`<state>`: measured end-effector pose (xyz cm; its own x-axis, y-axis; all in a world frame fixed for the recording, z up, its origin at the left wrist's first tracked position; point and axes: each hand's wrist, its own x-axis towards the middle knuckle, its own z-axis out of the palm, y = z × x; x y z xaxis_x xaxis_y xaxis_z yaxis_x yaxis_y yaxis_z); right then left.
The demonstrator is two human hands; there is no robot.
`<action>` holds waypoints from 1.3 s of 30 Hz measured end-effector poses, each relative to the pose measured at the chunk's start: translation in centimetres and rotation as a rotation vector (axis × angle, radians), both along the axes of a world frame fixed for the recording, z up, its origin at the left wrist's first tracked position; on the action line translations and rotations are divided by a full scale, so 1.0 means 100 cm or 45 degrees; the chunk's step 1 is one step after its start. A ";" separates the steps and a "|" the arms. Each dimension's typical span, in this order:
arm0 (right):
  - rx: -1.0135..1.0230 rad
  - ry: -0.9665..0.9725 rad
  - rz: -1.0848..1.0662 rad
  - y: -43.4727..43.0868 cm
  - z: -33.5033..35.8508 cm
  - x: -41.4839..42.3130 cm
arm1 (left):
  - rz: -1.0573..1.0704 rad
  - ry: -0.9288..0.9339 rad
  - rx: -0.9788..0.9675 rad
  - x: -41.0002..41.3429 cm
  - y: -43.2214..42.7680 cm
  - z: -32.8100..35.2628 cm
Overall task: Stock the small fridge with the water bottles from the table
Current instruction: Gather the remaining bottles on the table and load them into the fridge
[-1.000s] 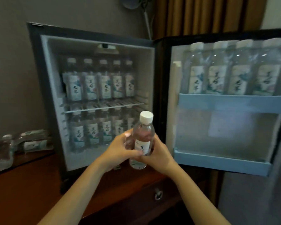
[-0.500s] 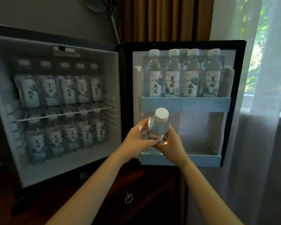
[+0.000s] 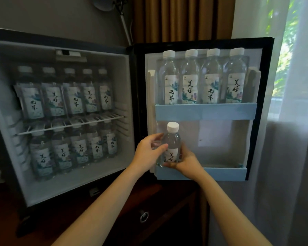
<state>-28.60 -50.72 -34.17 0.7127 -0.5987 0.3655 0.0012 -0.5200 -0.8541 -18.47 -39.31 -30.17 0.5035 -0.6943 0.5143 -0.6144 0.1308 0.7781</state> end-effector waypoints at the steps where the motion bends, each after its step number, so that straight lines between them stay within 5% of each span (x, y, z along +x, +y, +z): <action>1: -0.032 0.026 -0.004 -0.001 -0.001 0.000 | 0.018 -0.001 -0.002 0.001 -0.001 -0.001; 13: -0.272 0.356 -0.102 0.010 0.010 -0.003 | 0.077 0.076 0.071 0.005 0.007 -0.029; 18: -0.446 -0.163 -0.619 0.031 0.003 0.002 | 0.093 0.154 0.056 0.022 0.025 -0.035; 21: -0.682 -0.440 -0.679 0.051 0.004 0.021 | 0.151 0.208 0.025 0.035 0.044 -0.036; 39: -0.459 -0.200 0.408 0.271 -0.023 0.210 | 0.768 0.448 -0.098 0.161 0.278 -0.089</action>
<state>-7.65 -23.64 -36.47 0.7600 -0.1745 0.6260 0.3230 -0.7343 -0.5970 -2.33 -11.51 -39.10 0.9349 -0.2093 0.2867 -0.3105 -0.0907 0.9462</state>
